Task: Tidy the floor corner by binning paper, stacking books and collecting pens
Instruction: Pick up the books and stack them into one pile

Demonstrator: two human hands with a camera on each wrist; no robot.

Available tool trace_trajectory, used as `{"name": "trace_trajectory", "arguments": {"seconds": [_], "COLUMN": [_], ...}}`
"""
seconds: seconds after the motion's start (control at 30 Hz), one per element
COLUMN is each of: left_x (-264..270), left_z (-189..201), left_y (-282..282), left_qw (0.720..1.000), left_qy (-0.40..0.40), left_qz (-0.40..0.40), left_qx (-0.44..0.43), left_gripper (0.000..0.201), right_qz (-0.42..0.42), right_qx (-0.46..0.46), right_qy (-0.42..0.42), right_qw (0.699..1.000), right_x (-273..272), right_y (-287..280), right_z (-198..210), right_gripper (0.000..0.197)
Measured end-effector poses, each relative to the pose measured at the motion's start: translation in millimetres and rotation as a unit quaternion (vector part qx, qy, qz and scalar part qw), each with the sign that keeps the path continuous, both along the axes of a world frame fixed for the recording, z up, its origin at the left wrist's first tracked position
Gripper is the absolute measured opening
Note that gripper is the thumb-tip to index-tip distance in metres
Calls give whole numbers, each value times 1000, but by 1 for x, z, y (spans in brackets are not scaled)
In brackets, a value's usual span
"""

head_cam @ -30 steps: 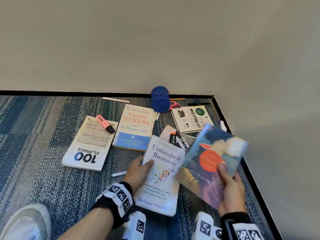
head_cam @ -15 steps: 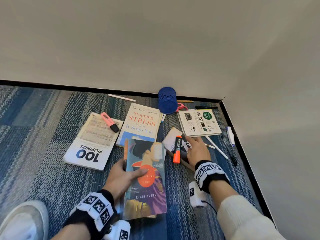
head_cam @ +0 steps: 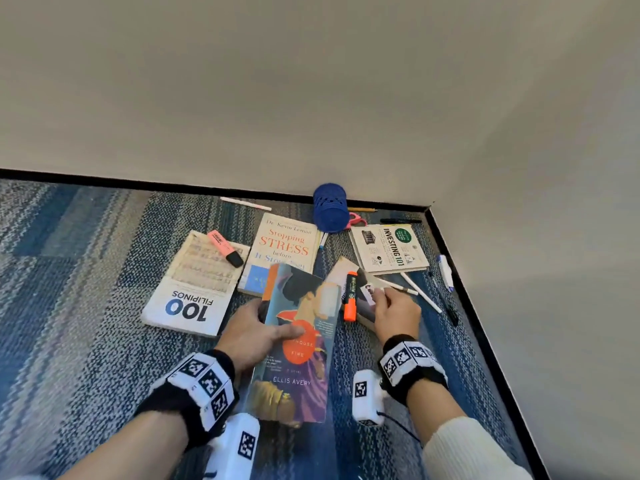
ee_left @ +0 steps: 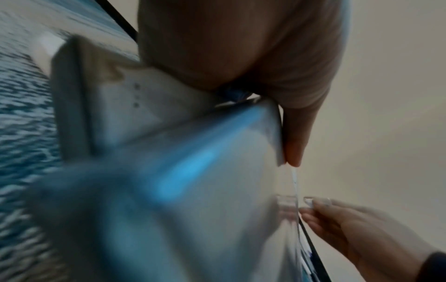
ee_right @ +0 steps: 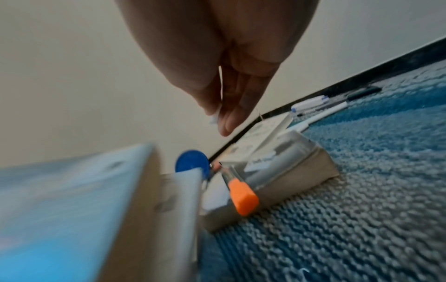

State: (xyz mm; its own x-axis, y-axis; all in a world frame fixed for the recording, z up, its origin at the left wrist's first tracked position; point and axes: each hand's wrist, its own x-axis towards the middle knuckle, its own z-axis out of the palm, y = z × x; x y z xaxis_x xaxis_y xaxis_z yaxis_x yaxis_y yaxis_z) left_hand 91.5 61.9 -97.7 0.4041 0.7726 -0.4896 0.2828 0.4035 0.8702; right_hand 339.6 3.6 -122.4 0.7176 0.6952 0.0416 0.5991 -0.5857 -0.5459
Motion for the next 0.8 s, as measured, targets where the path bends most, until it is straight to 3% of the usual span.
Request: {"name": "trace_trajectory", "arguments": {"seconds": [0.17,0.4,0.5,0.57,0.7,0.77,0.8], "left_x": [41,107,114,113,105,102,99], "left_z": [9,18,12,7,-4,-8,-10], "left_y": [-2,-70,-104,-121,-126,-119,-112], "left_qw": [994,967,951,939,929,931,935], "left_qy": [2,-73,-75,-71,-46,-34,-31], "left_qz": [-107,-245,-300,-337,-365,-359,-350], "left_qx": [27,12,7,8,39,48,49], "left_gripper": [56,64,74,65,51,49,49], "right_qz": [-91,-205,-300,-362,-408,-421,-418], "right_qx": [114,99,-2,-123,-311,-343,-347], "right_qy": [33,-65,-169,-203,-62,-64,-105], "right_qw": [989,972,939,901,856,837,833], "right_x": [-15,-23,-36,-50,-62,-63,-62], "right_y": [-35,-163,-237,-286,-341,-336,-324], "right_z": [48,171,222,246,261,265,267], "right_gripper": [33,17,20,22,35,43,41]}}
